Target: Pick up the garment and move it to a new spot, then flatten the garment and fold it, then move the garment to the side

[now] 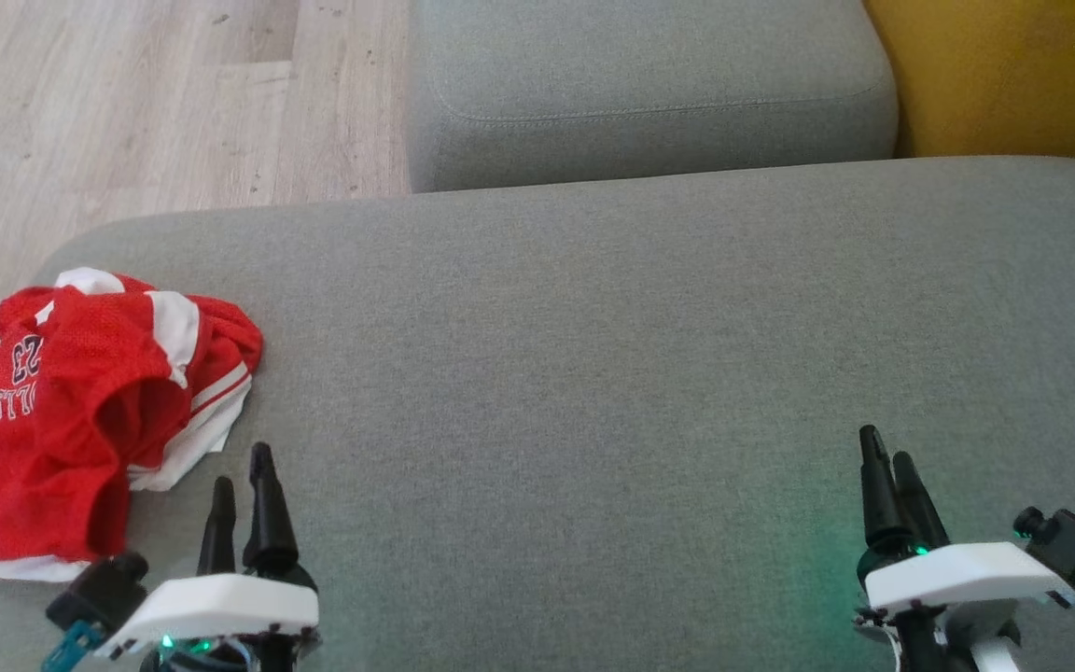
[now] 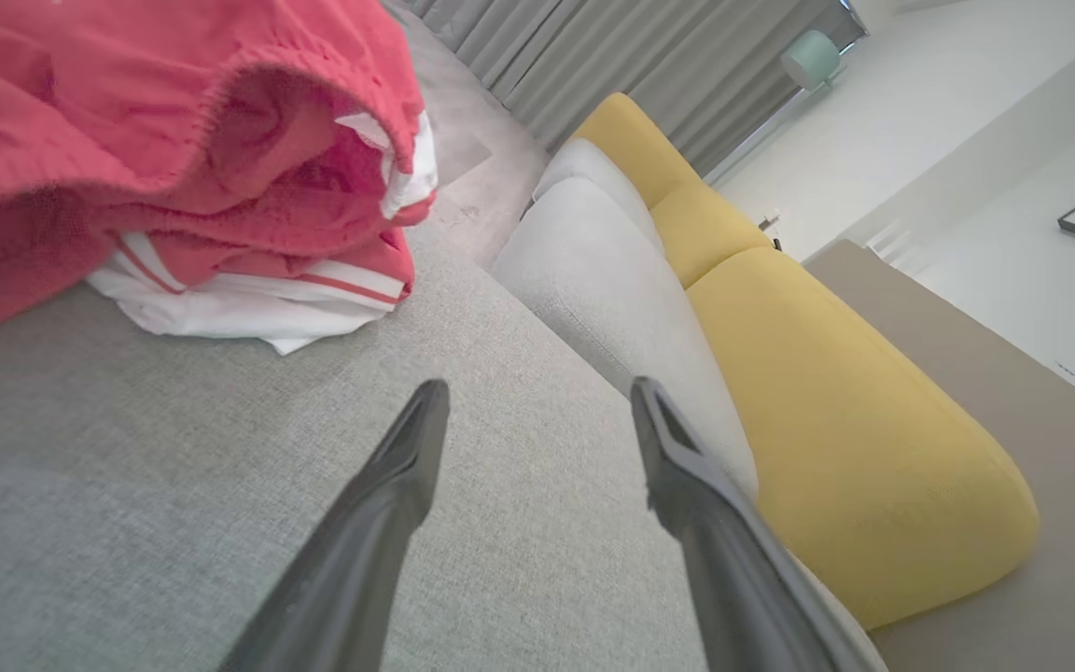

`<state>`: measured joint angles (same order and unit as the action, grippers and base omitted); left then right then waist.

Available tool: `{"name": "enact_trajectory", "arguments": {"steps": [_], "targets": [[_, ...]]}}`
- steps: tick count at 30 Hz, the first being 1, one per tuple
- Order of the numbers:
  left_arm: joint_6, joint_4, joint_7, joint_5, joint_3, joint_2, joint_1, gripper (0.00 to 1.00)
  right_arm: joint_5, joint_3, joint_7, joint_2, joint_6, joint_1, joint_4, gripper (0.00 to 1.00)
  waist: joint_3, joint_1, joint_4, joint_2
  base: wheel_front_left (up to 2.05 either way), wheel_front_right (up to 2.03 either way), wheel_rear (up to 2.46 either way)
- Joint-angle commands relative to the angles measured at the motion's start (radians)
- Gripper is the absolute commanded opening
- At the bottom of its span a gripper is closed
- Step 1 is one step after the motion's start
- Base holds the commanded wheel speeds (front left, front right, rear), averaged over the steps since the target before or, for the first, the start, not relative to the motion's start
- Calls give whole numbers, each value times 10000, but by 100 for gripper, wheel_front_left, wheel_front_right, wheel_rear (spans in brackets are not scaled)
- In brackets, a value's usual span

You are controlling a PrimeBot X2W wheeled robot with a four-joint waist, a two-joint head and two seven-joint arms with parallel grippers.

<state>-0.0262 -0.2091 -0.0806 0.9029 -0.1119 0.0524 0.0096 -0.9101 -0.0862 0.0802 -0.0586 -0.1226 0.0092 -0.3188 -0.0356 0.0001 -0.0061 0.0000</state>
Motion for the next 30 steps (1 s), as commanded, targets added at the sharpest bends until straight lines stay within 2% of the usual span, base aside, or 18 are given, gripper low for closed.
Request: {"name": "enact_trajectory", "arguments": {"steps": [1,22,30], "targets": [[45,346,-129,-357,24,36,-188,100,412,-192,170,-16,-41,-365,370,100,-22,0,-11,0,0,0,0],[544,553,-700,-3267,-480,17,-46,100,3024,-696,728,18,-54,-282,466,100,-154,0,-154,0,0,0,0],[708,595,-915,-4068,-581,9,26,100,4099,-859,939,31,-59,-258,443,100,-230,0,-181,0,0,0,0]]}}
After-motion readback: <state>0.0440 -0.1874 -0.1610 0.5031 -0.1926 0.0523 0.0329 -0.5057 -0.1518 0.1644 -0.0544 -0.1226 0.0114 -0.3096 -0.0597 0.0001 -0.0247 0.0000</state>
